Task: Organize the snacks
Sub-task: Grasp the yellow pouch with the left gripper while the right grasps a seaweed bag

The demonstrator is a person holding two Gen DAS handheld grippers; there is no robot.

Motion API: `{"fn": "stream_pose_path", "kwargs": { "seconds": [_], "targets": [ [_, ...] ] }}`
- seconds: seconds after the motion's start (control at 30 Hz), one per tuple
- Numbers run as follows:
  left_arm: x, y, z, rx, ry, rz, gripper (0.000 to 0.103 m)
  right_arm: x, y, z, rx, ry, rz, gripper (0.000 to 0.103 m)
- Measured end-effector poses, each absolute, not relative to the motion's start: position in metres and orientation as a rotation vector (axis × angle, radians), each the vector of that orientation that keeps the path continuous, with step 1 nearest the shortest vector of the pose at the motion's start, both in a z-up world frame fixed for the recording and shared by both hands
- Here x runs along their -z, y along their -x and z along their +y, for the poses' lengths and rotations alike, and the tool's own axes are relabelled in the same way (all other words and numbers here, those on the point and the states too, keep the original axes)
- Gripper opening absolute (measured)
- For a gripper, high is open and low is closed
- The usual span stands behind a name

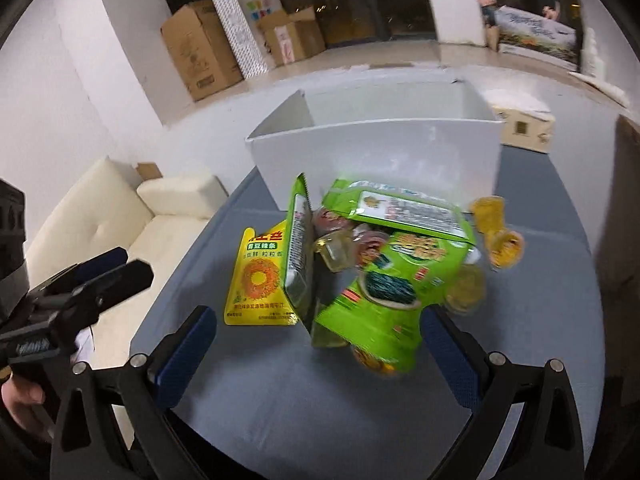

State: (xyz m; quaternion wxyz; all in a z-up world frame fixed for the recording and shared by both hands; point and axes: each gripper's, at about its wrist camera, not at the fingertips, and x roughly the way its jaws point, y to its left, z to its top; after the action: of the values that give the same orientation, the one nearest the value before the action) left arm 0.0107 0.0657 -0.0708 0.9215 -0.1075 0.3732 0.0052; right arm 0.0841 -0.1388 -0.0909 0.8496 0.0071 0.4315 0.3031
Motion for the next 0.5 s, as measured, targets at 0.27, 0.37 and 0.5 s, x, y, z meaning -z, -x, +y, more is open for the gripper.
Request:
{"fn": "stream_pose_path", "kwargs": {
  "seconds": [0.27,0.37,0.5],
  "targets": [
    [0.084,-0.014,0.069,-0.027,0.216,0.798,0.103,0.119,-0.128,-0.089,-0.639,0.085,0.966,0.093],
    [0.089,-0.014,0.072,-0.033,0.226,0.808,0.103,0.137,-0.139,-0.076,-0.654,0.103,1.037,0.065],
    [0.094,-0.015,0.074,-0.039,0.23,0.822,0.103,0.156,-0.143,-0.068,-0.663,0.137,1.07,0.018]
  ]
}}
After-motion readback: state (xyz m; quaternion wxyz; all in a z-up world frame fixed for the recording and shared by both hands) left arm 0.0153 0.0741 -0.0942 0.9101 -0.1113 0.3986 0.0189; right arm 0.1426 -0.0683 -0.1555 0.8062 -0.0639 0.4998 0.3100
